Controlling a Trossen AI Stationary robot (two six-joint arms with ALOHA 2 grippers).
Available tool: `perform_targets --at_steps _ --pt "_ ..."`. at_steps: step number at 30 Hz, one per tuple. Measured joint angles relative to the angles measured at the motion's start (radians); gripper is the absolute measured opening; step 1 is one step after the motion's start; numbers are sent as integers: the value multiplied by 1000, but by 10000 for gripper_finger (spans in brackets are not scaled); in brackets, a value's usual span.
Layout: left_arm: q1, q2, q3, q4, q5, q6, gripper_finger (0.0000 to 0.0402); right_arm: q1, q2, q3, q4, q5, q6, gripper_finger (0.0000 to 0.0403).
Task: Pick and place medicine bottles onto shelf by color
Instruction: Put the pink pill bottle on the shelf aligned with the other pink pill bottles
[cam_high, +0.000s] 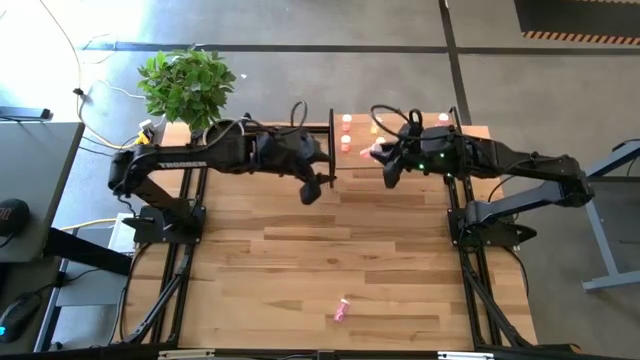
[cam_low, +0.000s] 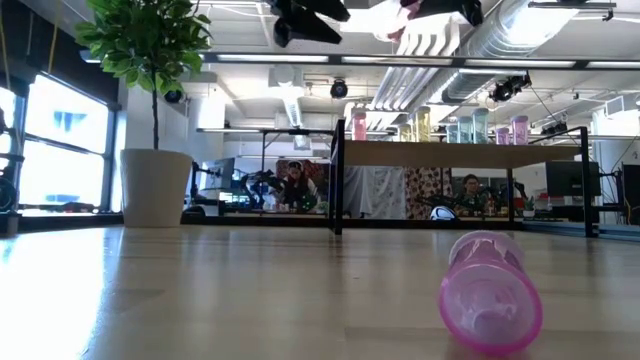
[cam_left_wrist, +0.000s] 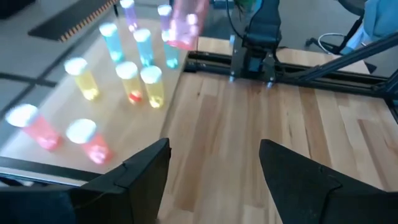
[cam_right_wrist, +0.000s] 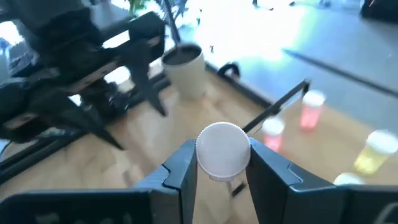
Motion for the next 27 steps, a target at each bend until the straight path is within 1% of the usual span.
perform_targets --at_steps 5,7,9,11,14,16,19,21,24,27 --pt "10 -85 0 -46 2 56 237 -57 6 0 61 6 -57 103" --pt "11 -115 0 -52 22 67 237 -80 9 0 66 4 -71 103" --pt "20 -143 0 -63 76 69 237 -98 18 9 72 1 -73 103" --pt "29 -167 0 -63 150 68 237 -109 38 42 40 -3 -94 103" --pt "45 -184 0 -79 238 33 236 -111 84 129 -11 -3 -139 103" --pt "50 -184 -10 -82 264 26 236 -115 125 198 -67 -1 -171 103" --pt "50 -186 -87 -33 292 -13 236 -124 197 304 -192 0 -205 103" --pt "50 -186 -157 25 293 -51 236 -131 248 370 -274 -7 -229 103" --pt "50 -186 -254 157 295 -110 236 -148 319 447 -363 -63 -255 103" --pt "56 -186 -323 264 294 -157 236 -163 378 473 -397 -134 -261 103"
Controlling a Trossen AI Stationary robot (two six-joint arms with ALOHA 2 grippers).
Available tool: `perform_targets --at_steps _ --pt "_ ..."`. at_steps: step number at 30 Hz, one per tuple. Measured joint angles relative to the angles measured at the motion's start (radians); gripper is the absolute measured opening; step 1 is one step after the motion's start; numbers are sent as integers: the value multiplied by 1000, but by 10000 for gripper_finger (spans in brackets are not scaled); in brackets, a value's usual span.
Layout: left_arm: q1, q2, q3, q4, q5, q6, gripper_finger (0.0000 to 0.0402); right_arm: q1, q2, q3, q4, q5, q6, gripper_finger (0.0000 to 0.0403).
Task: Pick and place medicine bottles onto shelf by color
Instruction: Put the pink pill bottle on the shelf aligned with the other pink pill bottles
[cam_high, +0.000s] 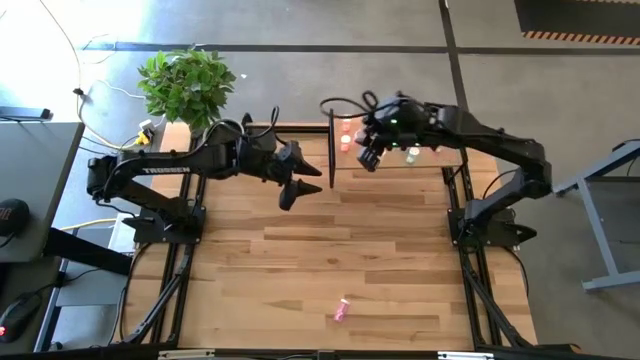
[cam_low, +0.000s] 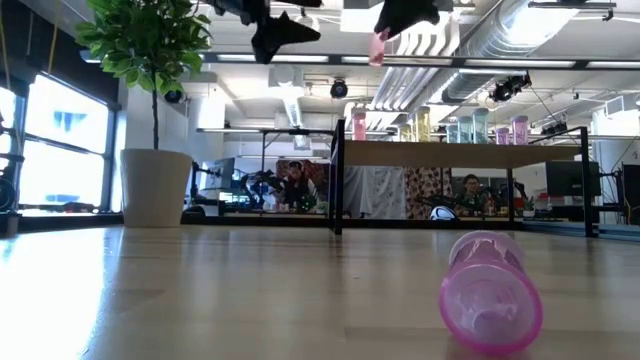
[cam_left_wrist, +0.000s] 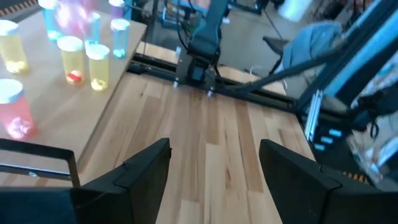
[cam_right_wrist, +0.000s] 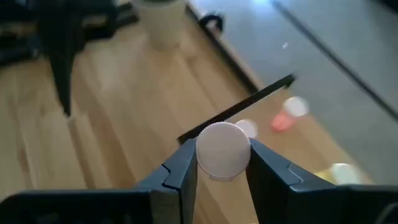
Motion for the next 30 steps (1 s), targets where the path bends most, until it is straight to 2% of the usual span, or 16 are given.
perform_targets --at_steps 2,10,16,22,30 --pt "5 0 -28 38 -9 -17 236 -4 32 0 -14 -28 -10 103" --pt "26 -38 -36 48 -13 -18 236 -4 132 0 -37 -32 50 103" --pt "26 -91 -36 45 -12 -4 236 0 165 -5 -31 47 204 103" --pt "26 -136 -36 39 -13 23 236 37 165 -96 -9 106 383 103" --pt "26 -147 -36 36 -12 41 236 83 163 -120 45 207 435 103"
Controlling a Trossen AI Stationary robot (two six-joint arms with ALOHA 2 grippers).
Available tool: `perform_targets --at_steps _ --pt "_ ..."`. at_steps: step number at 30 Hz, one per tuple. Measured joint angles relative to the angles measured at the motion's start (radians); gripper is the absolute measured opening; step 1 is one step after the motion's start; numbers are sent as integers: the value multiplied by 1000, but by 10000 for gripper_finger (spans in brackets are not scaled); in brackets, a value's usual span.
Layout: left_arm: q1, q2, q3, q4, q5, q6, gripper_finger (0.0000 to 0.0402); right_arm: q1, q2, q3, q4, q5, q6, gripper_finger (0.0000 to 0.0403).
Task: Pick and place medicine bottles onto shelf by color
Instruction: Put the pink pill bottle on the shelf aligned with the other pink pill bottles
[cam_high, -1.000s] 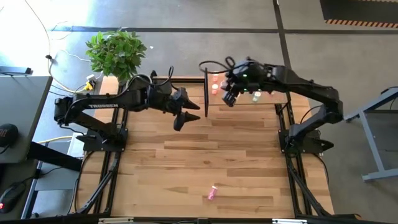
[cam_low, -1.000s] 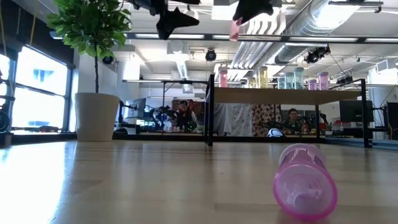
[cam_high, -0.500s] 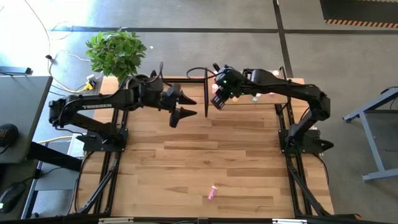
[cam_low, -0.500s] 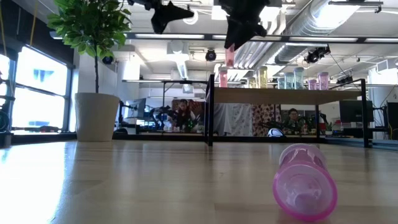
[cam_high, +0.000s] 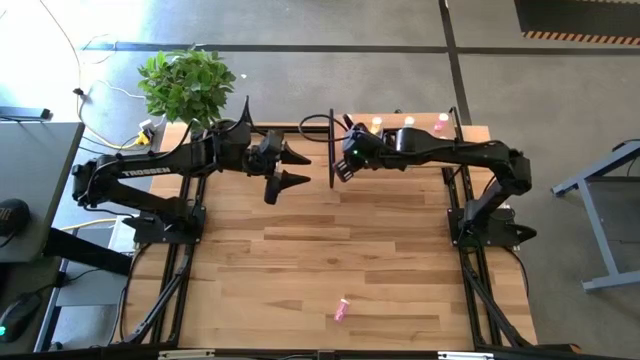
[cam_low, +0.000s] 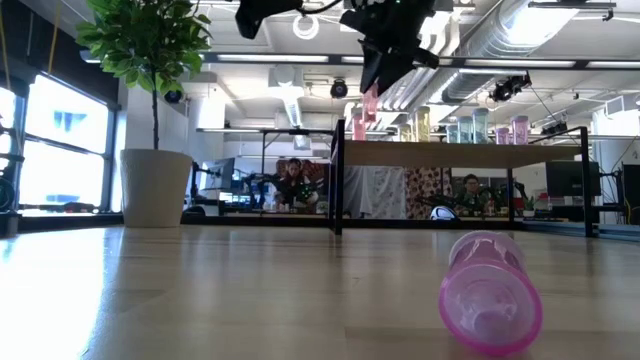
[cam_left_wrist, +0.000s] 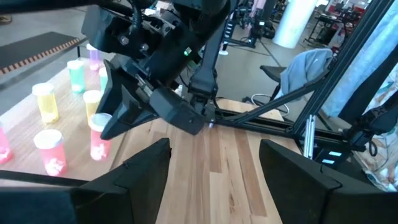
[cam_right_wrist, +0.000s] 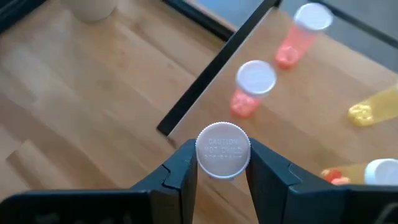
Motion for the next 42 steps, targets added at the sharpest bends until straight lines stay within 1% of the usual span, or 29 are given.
perform_targets --at_steps 3,7,14,26,30,35,38,42 --pt "0 0 0 0 0 1 236 13 -1 -39 36 32 21 103" --pt "0 0 0 0 4 0 236 15 0 -94 108 20 26 103" --pt "0 0 0 0 7 -3 236 5 0 -93 125 16 -30 103" --pt "0 0 0 0 7 -3 236 -37 8 -91 119 -77 -147 103" --pt "0 0 0 0 7 -3 236 -56 8 -91 123 -130 -181 103" --pt "0 0 0 0 7 -1 236 -68 8 -91 122 -135 -204 103" --pt "-1 0 0 0 7 -2 236 -76 8 -91 122 -171 -205 104" --pt "-1 0 0 0 7 -2 236 -85 8 -91 122 -163 -205 110"
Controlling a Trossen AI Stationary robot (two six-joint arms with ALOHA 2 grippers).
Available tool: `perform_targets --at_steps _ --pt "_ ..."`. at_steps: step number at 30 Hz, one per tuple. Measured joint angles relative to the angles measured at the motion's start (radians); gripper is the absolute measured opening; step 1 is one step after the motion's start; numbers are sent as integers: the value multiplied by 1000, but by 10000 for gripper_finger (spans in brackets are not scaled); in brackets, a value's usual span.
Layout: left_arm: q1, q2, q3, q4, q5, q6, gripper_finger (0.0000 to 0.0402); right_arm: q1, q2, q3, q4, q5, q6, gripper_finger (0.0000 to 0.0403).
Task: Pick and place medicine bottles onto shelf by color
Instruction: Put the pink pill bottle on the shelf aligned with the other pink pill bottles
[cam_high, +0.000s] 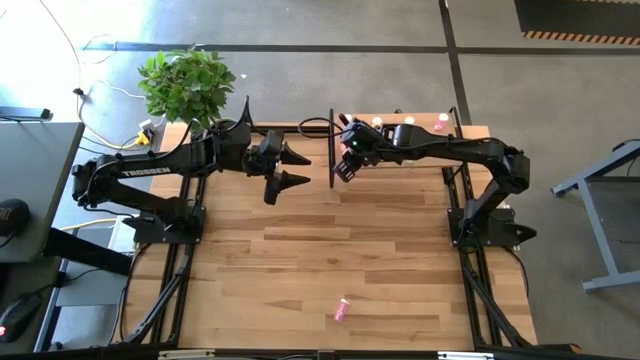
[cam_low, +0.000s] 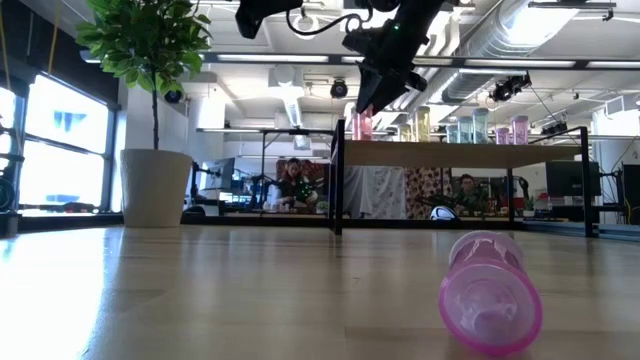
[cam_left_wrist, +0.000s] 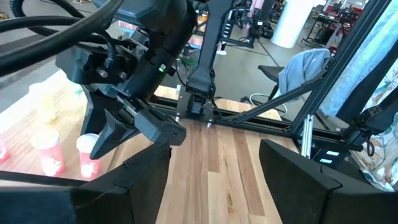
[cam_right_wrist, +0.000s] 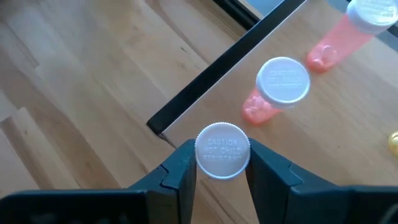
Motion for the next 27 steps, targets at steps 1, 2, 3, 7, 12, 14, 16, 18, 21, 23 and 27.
perform_targets --at_steps 1,2,3,7,12,14,16,18,21,23,27 --pt "0 0 0 0 0 0 236 -2 0 0 0 2 0 112" --pt "0 0 0 0 0 1 236 -3 0 0 0 1 0 114" --pt "0 0 0 0 0 2 236 -3 0 0 0 -1 0 116" --pt "0 0 0 0 0 2 236 -2 0 0 0 -2 -13 123" --pt "0 0 0 0 0 2 236 -2 0 0 3 4 -11 132" --pt "0 0 0 0 0 0 236 -2 0 0 11 6 -11 138" --pt "0 0 0 0 0 1 236 -2 0 0 14 6 -11 146" --pt "0 0 0 0 0 1 236 -2 0 0 14 7 -11 155" --pt "0 0 0 0 0 0 236 -2 0 0 14 34 -14 167" --pt "0 0 0 0 0 0 236 -2 -2 0 13 44 -15 171" --pt "0 0 0 0 0 -8 236 -2 -16 0 7 44 -15 172"
